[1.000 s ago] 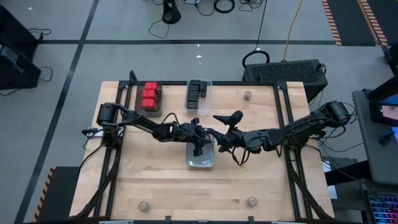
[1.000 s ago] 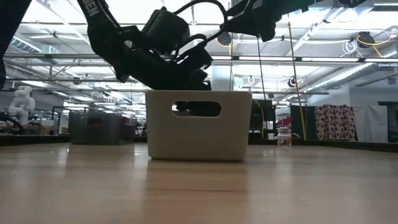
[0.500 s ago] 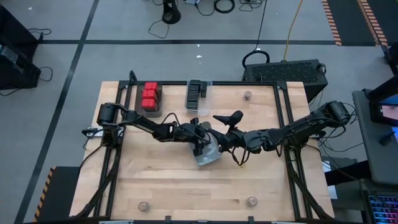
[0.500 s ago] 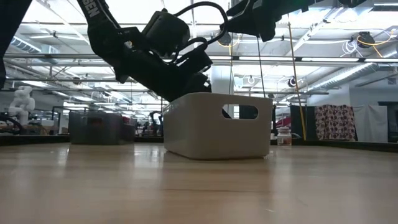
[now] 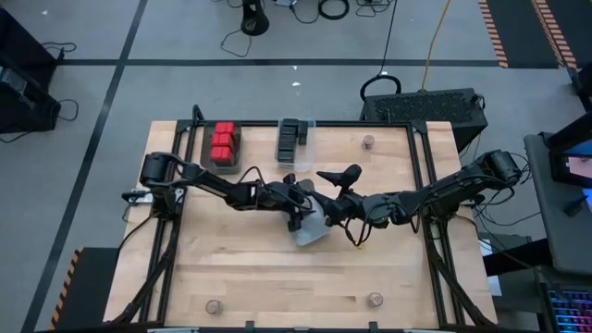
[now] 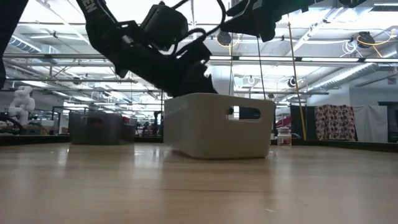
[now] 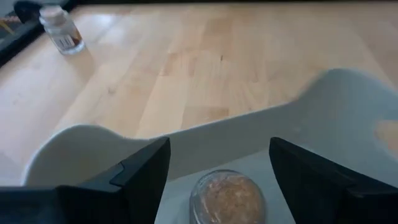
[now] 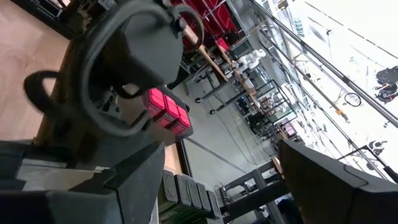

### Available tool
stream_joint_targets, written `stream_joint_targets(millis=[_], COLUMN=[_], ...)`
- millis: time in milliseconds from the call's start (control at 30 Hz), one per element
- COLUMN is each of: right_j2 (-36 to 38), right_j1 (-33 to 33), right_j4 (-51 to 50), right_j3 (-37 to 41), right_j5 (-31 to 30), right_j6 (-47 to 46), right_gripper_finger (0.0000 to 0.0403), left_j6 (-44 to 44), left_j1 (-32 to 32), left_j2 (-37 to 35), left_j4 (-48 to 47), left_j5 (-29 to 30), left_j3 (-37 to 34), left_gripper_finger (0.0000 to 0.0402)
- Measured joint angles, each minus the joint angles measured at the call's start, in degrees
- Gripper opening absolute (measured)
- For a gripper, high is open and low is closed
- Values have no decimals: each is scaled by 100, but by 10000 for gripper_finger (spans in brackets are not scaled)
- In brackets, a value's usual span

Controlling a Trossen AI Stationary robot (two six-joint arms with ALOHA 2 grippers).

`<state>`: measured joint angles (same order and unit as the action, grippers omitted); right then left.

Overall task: Sort spices by type
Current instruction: Adjust the gray bin on the table

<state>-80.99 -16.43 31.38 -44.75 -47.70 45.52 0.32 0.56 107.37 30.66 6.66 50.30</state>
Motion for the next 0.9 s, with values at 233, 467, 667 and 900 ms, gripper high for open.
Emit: stream_joint_targets(millis=[233, 467, 667, 900], right_j2=[0, 0, 32, 274], right_j1=[-4, -14, 9, 824], right_j4=[-2, -32, -890, -3106], right_j3=[0, 0, 0, 4], right_j5=[-6, -90, -907, 370], right_j6=[13, 13, -680, -3083], right_gripper_finger=[295, 295, 295, 289], left_j6=[19, 5, -171, -291], left_j1=[22, 36, 212, 675], left_j2=[-392, -641, -1031, -2131], left_j4=[-25, -216, -1075, -2235], left_j5=[-11, -36, -58, 721], left_j3=[0, -4, -4, -4], left_gripper_finger=[281, 281, 281, 281])
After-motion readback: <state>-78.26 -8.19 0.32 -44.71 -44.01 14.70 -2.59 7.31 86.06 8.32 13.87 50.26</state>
